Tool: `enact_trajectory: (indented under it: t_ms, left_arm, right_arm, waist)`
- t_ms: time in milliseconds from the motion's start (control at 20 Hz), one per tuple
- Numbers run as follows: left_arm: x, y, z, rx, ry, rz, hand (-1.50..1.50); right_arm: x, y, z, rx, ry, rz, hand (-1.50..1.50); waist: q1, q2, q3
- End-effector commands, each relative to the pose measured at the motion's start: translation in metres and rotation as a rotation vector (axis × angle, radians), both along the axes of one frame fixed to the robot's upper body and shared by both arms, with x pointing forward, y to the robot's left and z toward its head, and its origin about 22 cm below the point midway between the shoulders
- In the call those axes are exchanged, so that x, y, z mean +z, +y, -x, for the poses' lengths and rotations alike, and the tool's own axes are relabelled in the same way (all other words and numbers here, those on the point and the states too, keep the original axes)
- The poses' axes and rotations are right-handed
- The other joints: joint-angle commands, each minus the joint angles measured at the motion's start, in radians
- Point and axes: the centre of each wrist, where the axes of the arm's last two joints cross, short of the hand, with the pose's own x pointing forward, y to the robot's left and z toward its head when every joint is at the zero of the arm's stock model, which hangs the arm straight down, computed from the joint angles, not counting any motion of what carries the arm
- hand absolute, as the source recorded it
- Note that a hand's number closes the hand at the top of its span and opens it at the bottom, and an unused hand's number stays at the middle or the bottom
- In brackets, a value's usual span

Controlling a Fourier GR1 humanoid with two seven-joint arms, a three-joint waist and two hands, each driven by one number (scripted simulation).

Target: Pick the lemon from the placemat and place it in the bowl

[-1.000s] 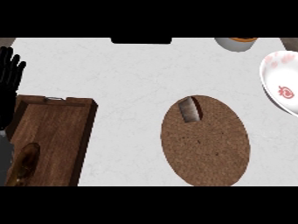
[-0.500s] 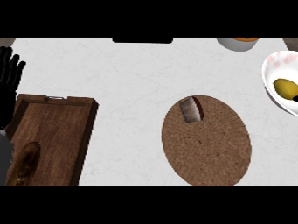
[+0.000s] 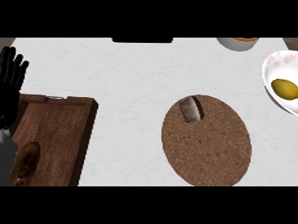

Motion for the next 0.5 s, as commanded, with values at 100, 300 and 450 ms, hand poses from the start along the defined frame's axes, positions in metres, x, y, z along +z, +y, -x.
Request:
enact_trajectory:
  t_ms: [100,300,450]
  left_arm:
    - [0.003,0.004,-0.001,0.003,0.007,-0.006,0.00]
    - [0.006,0.008,-0.003,0.011,-0.022,0.017,0.00]
    - [0.003,0.009,-0.005,0.009,-0.011,0.009,0.00]
  right_arm:
    - [0.025,-0.059,0.054,-0.154,-0.119,-0.090,-1.50]
    - [0.025,-0.082,0.086,-0.180,-0.143,-0.168,-1.50]
    - [0.021,-0.097,0.114,-0.171,-0.179,-0.175,-1.50]
  waist:
    - [-0.005,0.003,0.002]
    - [-0.005,0.005,0.003]
    - [-0.010,0.010,0.006]
